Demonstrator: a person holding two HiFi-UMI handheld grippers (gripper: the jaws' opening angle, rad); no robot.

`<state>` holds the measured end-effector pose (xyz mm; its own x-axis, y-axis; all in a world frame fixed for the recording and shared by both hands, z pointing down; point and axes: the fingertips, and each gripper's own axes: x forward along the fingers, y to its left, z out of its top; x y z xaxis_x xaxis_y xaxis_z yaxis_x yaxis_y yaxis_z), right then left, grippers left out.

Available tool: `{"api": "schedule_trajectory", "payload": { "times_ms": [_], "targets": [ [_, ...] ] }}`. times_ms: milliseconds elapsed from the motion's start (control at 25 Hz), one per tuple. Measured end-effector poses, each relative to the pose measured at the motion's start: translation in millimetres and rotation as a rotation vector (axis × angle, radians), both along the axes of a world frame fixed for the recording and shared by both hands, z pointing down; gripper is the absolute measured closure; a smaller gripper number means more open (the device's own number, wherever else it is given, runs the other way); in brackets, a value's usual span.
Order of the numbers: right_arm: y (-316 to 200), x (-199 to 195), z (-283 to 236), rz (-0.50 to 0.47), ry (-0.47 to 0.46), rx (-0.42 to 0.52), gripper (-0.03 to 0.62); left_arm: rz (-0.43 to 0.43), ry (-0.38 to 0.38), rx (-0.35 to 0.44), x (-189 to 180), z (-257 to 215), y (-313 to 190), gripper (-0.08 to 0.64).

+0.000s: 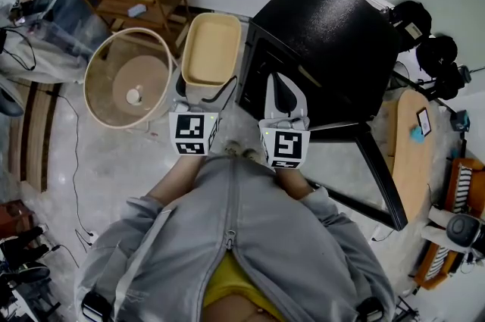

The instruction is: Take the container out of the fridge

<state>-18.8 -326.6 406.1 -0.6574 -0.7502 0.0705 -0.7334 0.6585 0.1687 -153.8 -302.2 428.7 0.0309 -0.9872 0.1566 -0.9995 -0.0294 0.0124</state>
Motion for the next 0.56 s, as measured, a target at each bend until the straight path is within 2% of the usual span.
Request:
{"api": "schedule_trajectory", "payload": {
  "times_ms": [560],
  "targets": [
    [-0.4,1.3,10.2,-0.001,0.016,-0.03,0.594,-0.004,-0.004,0.008,-2.0,5.0,1.0,0.054]
  ]
}}
